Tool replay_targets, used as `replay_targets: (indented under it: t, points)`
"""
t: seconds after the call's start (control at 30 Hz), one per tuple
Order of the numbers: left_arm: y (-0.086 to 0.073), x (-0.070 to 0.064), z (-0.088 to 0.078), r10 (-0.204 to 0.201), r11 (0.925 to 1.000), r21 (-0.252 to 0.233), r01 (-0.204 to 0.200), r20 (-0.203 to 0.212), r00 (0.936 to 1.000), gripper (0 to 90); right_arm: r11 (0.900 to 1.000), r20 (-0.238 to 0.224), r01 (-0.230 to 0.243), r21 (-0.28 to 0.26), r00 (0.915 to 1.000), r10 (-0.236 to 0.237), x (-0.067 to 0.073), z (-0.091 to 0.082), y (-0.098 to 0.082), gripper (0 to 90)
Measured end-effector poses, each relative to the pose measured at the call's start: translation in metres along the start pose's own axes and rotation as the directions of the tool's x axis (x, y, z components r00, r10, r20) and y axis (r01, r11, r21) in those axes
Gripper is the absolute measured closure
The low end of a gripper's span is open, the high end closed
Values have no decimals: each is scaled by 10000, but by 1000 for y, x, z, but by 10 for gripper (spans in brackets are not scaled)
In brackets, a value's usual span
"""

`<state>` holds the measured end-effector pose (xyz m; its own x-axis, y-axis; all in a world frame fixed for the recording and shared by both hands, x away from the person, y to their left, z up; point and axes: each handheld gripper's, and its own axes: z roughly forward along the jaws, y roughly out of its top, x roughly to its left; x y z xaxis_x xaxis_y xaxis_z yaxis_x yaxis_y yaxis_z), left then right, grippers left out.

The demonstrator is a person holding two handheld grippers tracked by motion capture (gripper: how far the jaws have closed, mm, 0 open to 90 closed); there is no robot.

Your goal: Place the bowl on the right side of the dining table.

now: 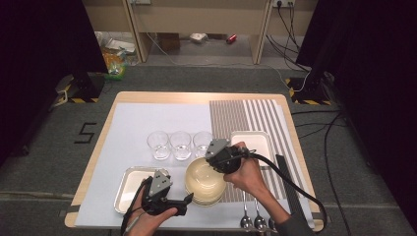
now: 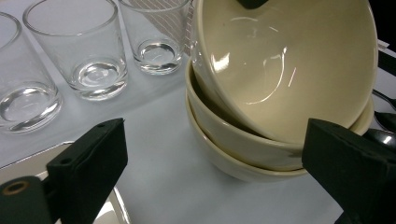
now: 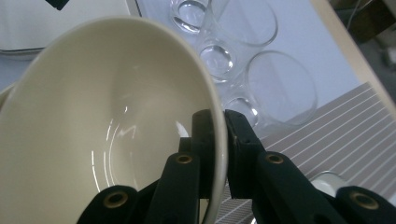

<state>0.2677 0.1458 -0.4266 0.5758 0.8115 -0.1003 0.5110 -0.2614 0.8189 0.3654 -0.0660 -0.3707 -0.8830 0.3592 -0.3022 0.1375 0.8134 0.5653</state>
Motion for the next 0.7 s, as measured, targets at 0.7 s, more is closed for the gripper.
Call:
replay_targets:
  t: [0.7]
  points:
    - [0, 0, -1, 15, 10000, 0, -15, -36, 10000, 75, 9953, -371, -448, 859, 9981, 482, -3, 9, 4, 818]
